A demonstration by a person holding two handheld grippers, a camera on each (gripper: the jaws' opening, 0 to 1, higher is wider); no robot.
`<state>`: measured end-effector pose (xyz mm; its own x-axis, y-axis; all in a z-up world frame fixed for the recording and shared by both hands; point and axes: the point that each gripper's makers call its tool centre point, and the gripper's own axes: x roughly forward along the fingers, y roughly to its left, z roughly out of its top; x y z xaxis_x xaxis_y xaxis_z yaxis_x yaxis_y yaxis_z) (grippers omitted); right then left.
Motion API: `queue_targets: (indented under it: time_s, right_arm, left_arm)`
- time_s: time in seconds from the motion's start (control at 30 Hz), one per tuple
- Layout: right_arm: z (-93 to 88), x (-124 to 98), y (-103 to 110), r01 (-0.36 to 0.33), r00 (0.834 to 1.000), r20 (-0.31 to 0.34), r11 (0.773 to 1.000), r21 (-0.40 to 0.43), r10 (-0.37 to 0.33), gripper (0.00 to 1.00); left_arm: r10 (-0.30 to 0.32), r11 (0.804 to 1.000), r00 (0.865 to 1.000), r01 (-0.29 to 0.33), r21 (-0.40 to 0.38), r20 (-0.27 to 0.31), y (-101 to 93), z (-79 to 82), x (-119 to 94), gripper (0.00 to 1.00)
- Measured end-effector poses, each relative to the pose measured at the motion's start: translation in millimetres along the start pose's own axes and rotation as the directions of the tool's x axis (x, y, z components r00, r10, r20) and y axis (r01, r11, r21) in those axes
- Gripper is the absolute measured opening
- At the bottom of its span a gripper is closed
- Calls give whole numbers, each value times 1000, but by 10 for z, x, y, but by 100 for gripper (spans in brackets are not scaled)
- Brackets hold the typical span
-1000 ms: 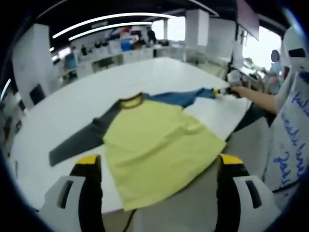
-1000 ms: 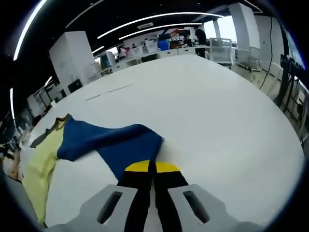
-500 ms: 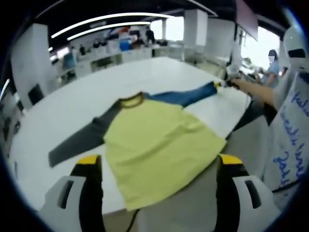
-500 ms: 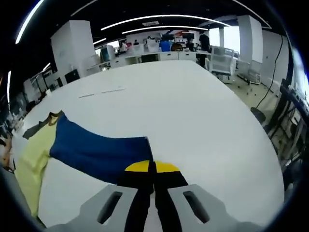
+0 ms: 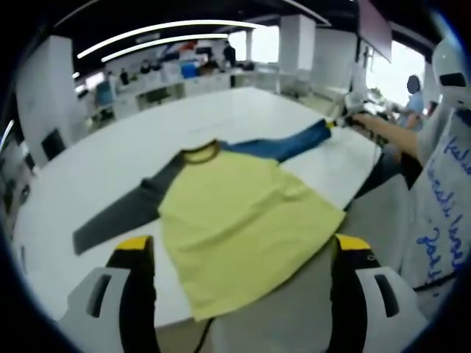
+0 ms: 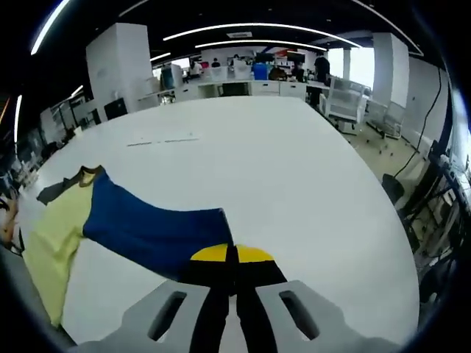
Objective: Fold the garment on the visible template until the final outline fits inside the template.
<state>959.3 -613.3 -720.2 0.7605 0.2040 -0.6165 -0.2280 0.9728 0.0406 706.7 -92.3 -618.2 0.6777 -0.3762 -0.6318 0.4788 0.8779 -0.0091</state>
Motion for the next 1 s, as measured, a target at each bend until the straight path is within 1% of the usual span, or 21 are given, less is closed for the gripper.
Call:
queue_targets:
  time_s: [0.13, 0.27, 0.4, 0.53, 0.67, 0.77, 0.97, 1.0]
  right_arm:
    - [-4, -25, 38, -3, 1000, -12, 1000, 8, 3, 1]
    - [64, -65, 83, -6, 1000, 1, 1000, 2, 6, 1]
    - [123, -92, 133, -11, 1000, 14, 1000, -1, 11, 1]
    - [173, -127, 251, -24, 999, 28, 1000, -5, 24, 1]
    - [192, -117, 277, -32, 999, 32, 999, -6, 32, 1]
    - [215, -134, 345, -38, 999, 34, 999, -9, 38, 1]
    - [278, -159, 473, -48, 998, 40, 999, -24, 48, 1]
    - [308, -170, 534, -50, 998, 42, 998, -28, 51, 1]
  left_arm:
    - [-15, 1000, 1000, 15, 8, 6, -23, -5, 5, 99]
    - [-22, 1000, 1000, 22, 14, 5, -25, -10, -3, 99]
    - [-33, 999, 999, 32, 27, 16, -32, 27, -19, 99]
    - [-40, 998, 999, 39, 39, 17, -36, 47, -24, 99]
    - [-44, 998, 999, 43, 47, 21, -36, 65, -52, 99]
    - [-43, 998, 999, 41, 52, 32, -23, 80, -100, 99]
    - [-49, 997, 998, 47, 55, 37, -14, 56, -142, 99]
    - [-50, 997, 998, 48, 55, 38, -14, 53, -150, 99]
